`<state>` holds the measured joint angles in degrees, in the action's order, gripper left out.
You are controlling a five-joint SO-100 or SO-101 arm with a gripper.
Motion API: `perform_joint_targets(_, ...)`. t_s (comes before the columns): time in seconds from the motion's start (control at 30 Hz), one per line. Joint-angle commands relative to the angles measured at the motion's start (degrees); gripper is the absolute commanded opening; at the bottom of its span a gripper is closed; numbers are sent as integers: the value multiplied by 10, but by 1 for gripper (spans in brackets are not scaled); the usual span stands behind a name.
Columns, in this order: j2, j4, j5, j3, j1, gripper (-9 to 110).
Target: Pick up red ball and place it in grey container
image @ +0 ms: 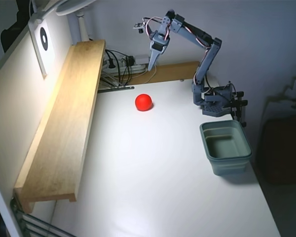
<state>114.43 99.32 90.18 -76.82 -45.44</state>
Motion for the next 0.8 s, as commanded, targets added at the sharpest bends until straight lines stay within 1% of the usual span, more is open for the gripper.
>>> perform_joint_targets(0.0, -21, 4, -2, 38, -7, 38)
perform_joint_targets(0.47, -198, -52, -2, 164, -7, 38)
perform_joint_targets(0.77, -203, -52, -2, 168, -7, 38)
